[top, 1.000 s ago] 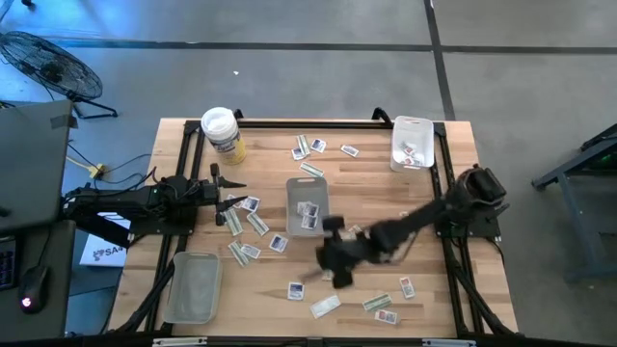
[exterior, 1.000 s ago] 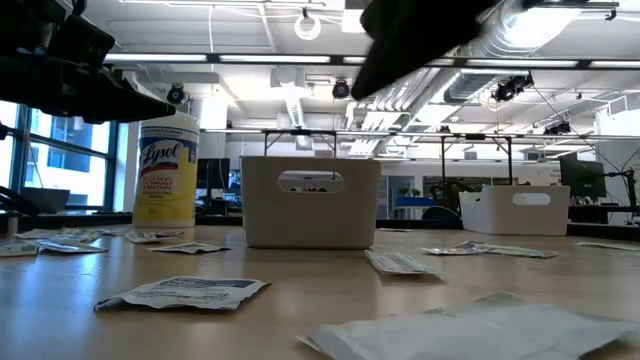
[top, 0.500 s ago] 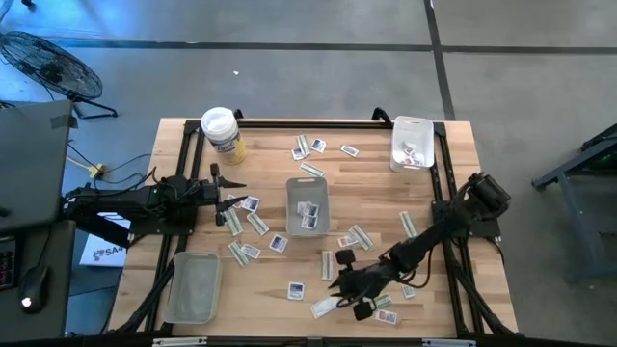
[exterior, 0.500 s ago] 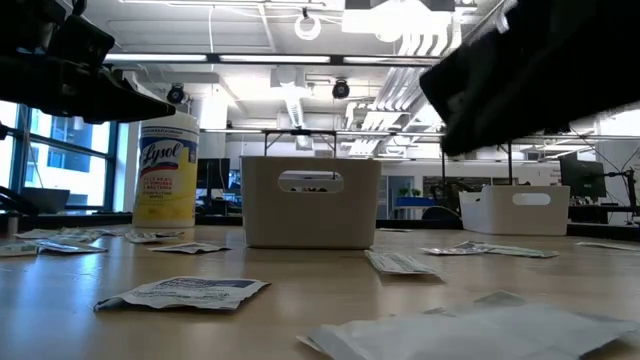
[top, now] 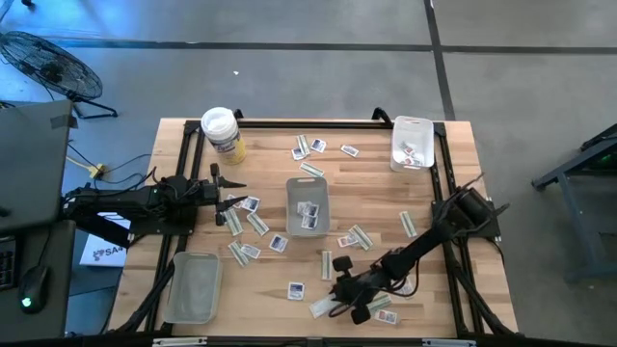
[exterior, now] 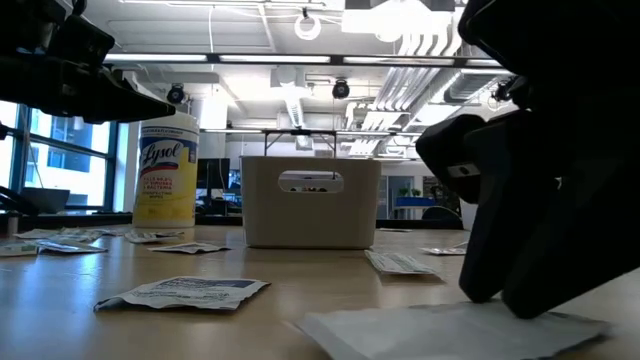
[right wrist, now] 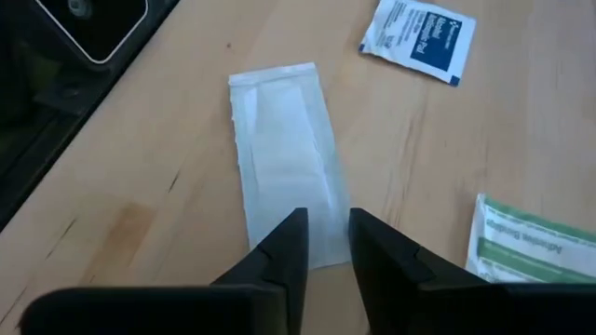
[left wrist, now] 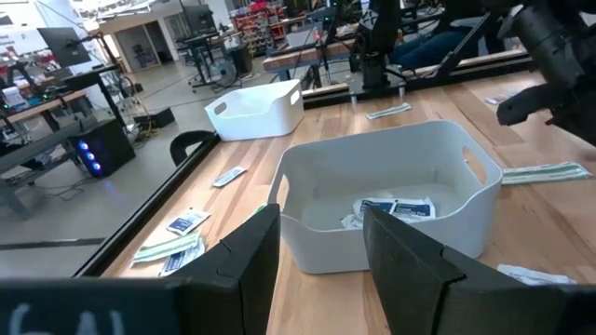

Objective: Pick & Place First Aid Supplies
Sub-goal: Put the green pad into the bottom gray bin

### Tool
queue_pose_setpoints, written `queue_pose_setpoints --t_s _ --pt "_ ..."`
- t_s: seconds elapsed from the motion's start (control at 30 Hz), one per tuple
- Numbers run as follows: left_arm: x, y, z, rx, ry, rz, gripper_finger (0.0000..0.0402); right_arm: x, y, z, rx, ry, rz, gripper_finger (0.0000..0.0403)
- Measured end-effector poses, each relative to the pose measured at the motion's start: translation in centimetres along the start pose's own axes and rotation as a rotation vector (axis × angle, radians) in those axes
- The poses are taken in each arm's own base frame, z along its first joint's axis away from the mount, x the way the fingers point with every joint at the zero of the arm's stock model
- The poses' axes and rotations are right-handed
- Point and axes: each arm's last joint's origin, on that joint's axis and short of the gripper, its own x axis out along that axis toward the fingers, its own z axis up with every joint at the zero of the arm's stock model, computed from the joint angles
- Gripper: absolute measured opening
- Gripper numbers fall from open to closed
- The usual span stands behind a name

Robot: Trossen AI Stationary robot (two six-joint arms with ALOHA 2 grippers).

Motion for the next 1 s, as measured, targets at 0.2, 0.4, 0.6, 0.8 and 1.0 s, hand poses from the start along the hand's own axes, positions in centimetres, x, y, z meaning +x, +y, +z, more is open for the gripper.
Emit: queue_pose_setpoints --t_s 0.2,0.4,0.6,0.8,1.0 --pt "0.0 0.0 0.0 0.0 0.0 0.0 0.0154 0.0 -0.1 -0.4 -0.016 0.032 -0.024 0.0072" --pt "0.0 0.0 0.0 0.0 0.0 0.0 0.0154 0.0 -0.3 -0.7 -0.028 0.063 -0.06 0.0036" --pt "0.0 0.0 0.0 0.0 0.0 0.0 0.0154 -0.3 -0.3 -0.4 -0.027 0.056 -0.059 0.0009" --pt "0.0 0.0 0.0 0.008 -0.005 0.001 0.0154 -2.1 -0.1 1.2 -0.026 0.01 -0.068 0.0005" --pt "0.0 0.0 0.0 0.016 -0.002 -0.002 0.0154 -4.5 0.5 3.0 -0.051 -0.082 -0.127 0.0005"
